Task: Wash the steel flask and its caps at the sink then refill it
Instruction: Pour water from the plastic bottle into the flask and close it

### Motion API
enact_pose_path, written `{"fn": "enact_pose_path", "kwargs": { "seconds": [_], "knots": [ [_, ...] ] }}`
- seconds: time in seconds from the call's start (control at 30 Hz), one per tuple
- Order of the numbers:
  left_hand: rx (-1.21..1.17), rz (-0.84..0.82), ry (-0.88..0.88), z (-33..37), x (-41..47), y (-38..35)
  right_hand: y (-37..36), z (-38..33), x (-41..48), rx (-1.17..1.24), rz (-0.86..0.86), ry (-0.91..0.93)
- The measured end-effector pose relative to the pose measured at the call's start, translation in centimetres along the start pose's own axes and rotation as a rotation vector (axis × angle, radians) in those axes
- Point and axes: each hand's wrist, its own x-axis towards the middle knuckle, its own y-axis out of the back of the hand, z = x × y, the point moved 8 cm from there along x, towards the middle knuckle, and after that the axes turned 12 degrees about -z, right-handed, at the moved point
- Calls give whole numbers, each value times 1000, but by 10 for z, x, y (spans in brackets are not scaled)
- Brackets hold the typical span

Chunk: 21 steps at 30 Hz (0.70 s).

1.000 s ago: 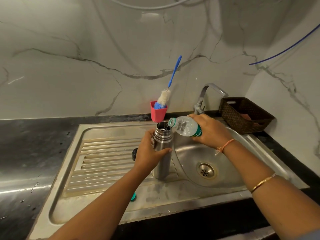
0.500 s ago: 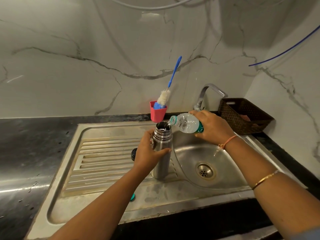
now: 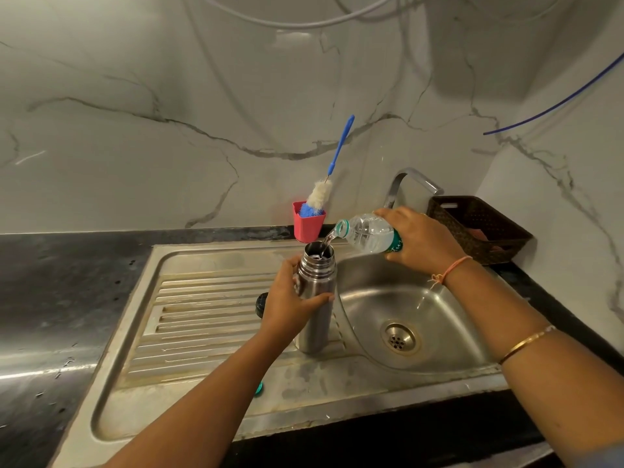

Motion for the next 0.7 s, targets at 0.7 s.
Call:
{"fn": "enact_pose_path", "kwargs": {
  "seconds": [0.7],
  "knots": [
    [-2,-10,-2,2,-1,0,5,-8,-2,-85,-1,30]
  ]
}}
